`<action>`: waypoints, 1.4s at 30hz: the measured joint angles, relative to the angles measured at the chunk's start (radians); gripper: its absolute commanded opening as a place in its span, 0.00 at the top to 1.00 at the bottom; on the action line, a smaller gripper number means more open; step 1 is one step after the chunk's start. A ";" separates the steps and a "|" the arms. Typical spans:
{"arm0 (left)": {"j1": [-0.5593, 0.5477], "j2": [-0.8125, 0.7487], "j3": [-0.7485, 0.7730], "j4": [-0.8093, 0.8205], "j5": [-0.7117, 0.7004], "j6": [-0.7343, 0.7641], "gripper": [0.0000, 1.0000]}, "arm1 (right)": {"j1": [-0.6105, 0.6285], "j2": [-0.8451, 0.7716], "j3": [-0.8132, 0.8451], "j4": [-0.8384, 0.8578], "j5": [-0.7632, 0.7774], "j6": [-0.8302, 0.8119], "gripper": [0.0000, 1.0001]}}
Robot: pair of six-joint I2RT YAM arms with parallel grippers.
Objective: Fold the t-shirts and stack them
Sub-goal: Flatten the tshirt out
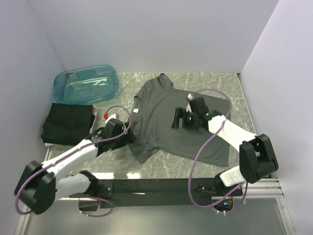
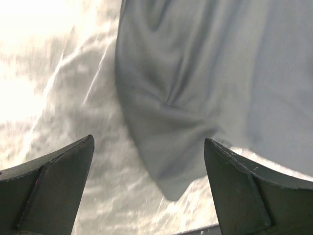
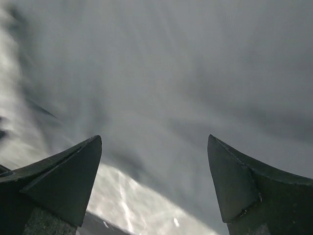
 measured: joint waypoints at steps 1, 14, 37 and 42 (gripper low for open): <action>-0.002 -0.027 -0.022 -0.002 0.005 -0.008 0.01 | 0.010 -0.002 -0.058 -0.003 0.000 0.018 0.05; 0.128 0.225 0.181 0.031 -0.074 0.021 0.14 | -0.028 -0.163 -0.212 -0.082 0.235 0.084 0.02; 0.150 0.599 0.425 -0.065 -0.113 0.079 0.99 | -0.205 -0.145 -0.261 -0.116 0.248 0.049 0.02; 0.108 0.645 0.517 -0.199 -0.206 0.056 0.99 | -0.211 -0.141 -0.291 -0.108 0.244 0.049 0.02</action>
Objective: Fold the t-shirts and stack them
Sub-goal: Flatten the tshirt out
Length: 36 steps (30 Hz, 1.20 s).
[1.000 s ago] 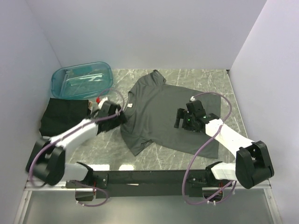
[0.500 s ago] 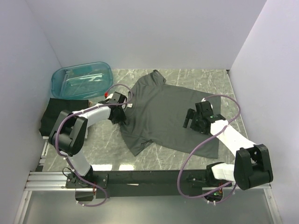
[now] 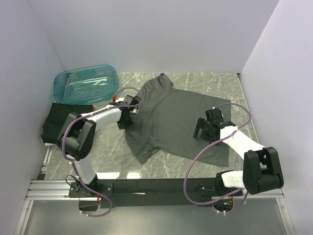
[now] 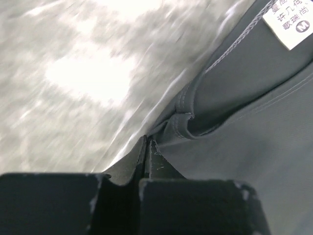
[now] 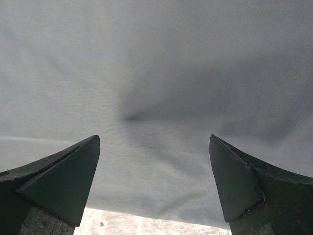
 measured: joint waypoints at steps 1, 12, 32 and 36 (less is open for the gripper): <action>-0.008 0.001 0.013 -0.039 -0.027 -0.011 0.99 | -0.003 0.002 -0.006 0.000 0.001 0.000 0.02; -0.063 -0.077 0.041 -0.349 -0.169 -0.156 0.54 | -0.020 0.055 -0.010 0.001 0.001 -0.002 0.02; -0.365 -0.673 -0.329 -0.036 0.136 -0.082 0.01 | -0.020 -0.260 0.017 0.025 -0.082 0.020 0.00; -0.509 -0.677 -0.401 0.031 0.210 -0.134 0.09 | -0.020 -0.280 0.013 0.060 -0.146 0.039 0.00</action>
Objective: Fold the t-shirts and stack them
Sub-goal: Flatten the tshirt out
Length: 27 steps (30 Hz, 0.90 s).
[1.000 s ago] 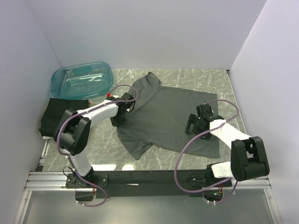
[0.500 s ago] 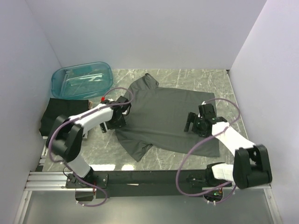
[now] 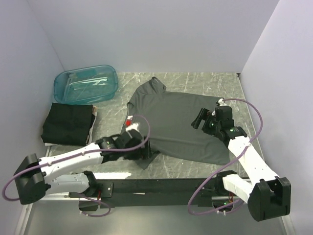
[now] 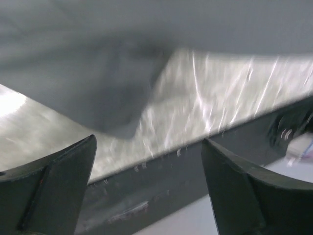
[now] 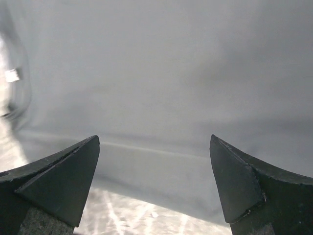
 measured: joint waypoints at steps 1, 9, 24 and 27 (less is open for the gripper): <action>-0.032 0.010 -0.015 0.011 0.012 -0.019 0.12 | 0.001 -0.002 -0.008 0.021 -0.035 0.002 0.00; -0.151 0.205 -0.011 -0.010 0.008 -0.124 0.49 | 0.014 0.016 -0.088 0.073 -0.186 0.014 0.00; -0.156 0.368 0.062 -0.093 -0.038 -0.126 0.99 | 0.356 0.030 -0.138 0.114 -0.132 0.048 0.01; -0.156 0.368 0.074 -0.136 -0.046 -0.106 0.99 | 0.411 0.085 -0.138 0.134 -0.114 0.051 0.01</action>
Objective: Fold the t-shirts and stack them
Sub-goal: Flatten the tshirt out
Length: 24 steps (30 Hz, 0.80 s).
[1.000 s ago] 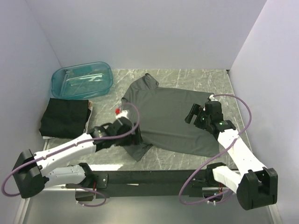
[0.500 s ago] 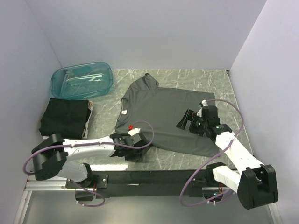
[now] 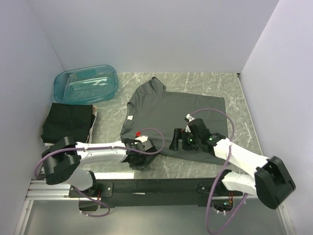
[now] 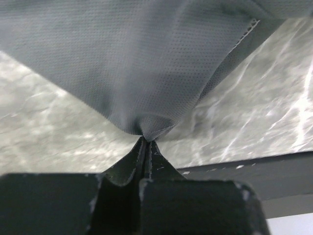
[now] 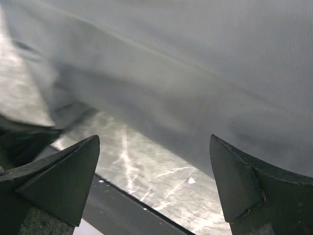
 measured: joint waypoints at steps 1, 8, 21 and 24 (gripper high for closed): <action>0.000 -0.006 0.000 -0.014 0.000 0.009 0.99 | 0.010 0.030 0.000 0.003 0.007 0.004 0.01; 0.000 -0.122 0.003 -0.122 0.006 0.083 0.99 | 0.012 0.167 0.021 0.003 0.093 0.050 0.01; 0.000 -0.076 -0.032 -0.146 0.138 0.225 0.58 | 0.012 0.187 0.060 -0.069 0.174 0.021 0.01; 0.000 -0.070 -0.016 -0.176 0.142 0.236 0.14 | 0.012 0.154 0.060 -0.103 0.190 -0.021 0.01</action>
